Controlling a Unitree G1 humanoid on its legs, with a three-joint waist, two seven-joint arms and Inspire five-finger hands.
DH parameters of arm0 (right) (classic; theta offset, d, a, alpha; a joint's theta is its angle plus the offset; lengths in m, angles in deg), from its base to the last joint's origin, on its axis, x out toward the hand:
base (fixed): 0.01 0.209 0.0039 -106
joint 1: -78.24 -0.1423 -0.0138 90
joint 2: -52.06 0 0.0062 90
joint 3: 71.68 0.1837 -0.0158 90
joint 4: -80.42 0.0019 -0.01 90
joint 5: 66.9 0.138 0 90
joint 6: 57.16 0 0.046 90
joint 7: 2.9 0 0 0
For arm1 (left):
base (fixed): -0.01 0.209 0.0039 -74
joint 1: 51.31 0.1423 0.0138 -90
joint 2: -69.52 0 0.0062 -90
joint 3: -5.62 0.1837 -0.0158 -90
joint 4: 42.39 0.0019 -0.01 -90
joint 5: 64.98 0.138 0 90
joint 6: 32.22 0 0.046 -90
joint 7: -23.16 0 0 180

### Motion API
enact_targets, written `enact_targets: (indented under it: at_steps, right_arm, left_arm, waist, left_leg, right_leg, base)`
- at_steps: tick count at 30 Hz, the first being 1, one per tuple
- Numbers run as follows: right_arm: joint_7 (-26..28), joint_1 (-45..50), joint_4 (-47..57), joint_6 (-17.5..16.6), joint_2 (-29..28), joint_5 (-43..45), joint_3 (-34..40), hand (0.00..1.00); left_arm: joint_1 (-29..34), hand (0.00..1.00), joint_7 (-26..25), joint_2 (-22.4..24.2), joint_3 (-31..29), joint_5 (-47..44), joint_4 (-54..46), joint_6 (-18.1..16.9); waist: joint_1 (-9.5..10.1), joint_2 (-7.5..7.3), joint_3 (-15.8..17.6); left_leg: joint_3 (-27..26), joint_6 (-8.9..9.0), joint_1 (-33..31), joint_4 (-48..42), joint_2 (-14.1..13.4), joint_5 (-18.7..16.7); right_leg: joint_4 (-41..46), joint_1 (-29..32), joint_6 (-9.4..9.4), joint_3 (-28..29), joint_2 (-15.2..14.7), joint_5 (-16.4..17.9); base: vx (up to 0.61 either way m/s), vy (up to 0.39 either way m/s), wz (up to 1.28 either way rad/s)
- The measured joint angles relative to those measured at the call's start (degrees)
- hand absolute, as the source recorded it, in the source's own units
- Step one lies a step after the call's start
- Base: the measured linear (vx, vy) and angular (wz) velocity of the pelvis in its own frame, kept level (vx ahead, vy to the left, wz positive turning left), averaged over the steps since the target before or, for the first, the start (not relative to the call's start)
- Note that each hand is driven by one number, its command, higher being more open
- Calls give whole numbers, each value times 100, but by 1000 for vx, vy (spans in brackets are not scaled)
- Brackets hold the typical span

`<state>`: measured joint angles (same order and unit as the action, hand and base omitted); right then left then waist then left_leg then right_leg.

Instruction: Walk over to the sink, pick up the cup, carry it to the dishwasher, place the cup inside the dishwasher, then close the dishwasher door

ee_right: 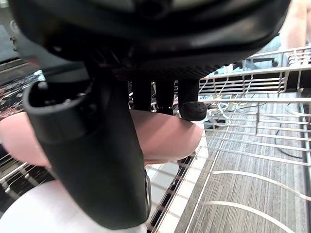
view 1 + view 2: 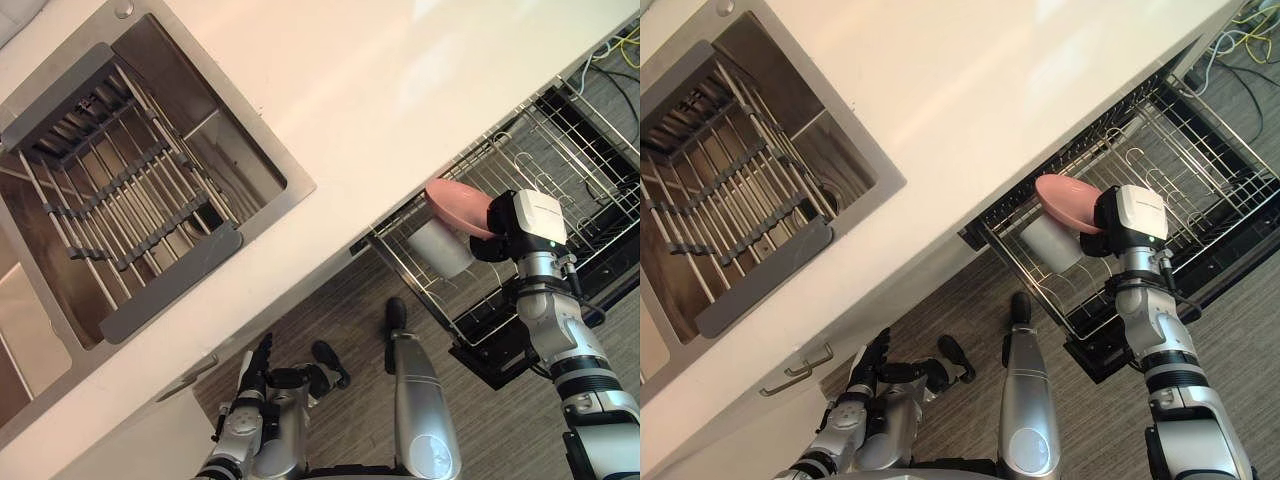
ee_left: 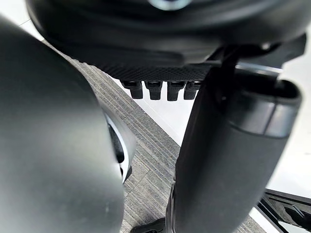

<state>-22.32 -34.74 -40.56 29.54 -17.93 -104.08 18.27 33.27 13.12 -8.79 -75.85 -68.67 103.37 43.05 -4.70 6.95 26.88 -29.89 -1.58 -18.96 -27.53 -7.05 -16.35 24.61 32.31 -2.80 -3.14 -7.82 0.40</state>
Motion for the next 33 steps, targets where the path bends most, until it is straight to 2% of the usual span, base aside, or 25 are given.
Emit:
enact_targets:
  at_steps: [7, 8, 14, 23, 33]
  right_arm:
    - [-191, -6, 23, 255, -9, 5, 539, 0]
    - [-211, -6, 39, 288, -13, 5, 616, 100]
    - [-325, 102, 440, 370, -42, 52, 889, 100]
    - [-321, 248, 569, 375, -514, 212, 925, 100]
    - [-321, 574, 1065, 363, -937, 228, 925, 100]
  left_arm:
    - [-1, 100, -68, 82, -33, -86, -152, 2]
    - [-1, 100, -80, 117, -35, -86, -189, 1]
    - [-45, 100, -95, 229, -87, -86, -222, 0]
    - [-115, 100, -107, 324, -137, -84, -314, 10]
    - [-150, 100, -123, 321, -148, -79, -293, 58]
  waist:
    - [88, -4, 7]
    - [90, -4, 7]
    - [111, -9, 10]
    - [230, -71, 48]
    - [233, -95, 60]
  left_leg:
    - [-36, 35, -47, 87, 1, 75]
    - [-41, 39, -48, 89, -7, 77]
    - [-47, 42, -68, 89, -23, 75]
    - [-31, 56, -95, 19, -88, 72]
    - [46, 55, -87, -86, -110, 71]
  right_leg:
    - [7, 98, 9, 43, 1, -6]
    - [6, 99, 9, 44, 6, -5]
    - [7, 99, 10, 44, 10, -4]
    - [52, 98, 43, -5, 28, 17]
    - [114, 58, 53, -54, 8, 26]
  base:
    - [27, -47, -1]
    - [28, -36, -1]
    - [2, -39, 1]
    - [1, -44, 2]
    - [-11, -23, 4]
